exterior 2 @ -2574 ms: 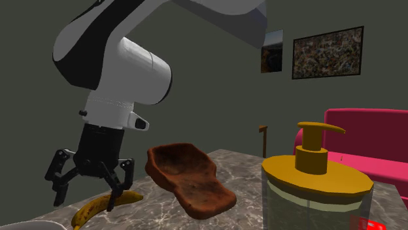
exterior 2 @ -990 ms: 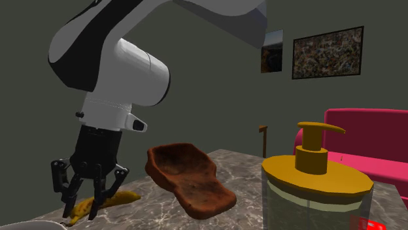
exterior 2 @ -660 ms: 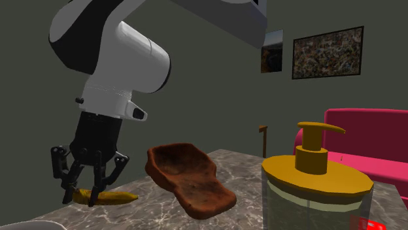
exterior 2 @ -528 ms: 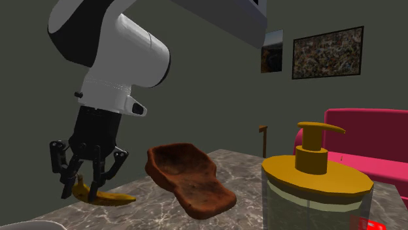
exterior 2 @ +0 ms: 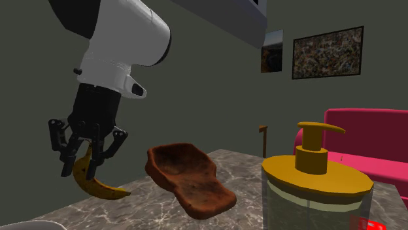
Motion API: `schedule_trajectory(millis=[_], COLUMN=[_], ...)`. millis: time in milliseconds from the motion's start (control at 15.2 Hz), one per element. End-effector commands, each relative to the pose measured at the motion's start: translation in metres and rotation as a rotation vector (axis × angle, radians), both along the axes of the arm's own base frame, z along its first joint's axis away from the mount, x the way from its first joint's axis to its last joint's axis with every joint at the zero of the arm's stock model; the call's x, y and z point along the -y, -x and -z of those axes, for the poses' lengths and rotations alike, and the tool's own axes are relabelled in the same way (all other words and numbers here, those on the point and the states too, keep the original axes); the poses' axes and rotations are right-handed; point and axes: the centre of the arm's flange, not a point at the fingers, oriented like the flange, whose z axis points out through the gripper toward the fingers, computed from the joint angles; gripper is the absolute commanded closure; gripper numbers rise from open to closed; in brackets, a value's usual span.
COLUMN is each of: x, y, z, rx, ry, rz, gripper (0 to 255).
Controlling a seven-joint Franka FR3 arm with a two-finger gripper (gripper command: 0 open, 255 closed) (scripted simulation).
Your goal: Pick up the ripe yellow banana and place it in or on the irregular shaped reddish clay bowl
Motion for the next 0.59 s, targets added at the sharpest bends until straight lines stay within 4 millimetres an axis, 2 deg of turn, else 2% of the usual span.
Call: schedule_trajectory(millis=[0, 528], x=[-0.001, -0.001], y=[0.000, 0.000], z=[-0.010, -0.052], rx=[0.000, 0.000], ry=[0.000, 0.000], rz=[0.000, 0.000], gripper=[255, 255])
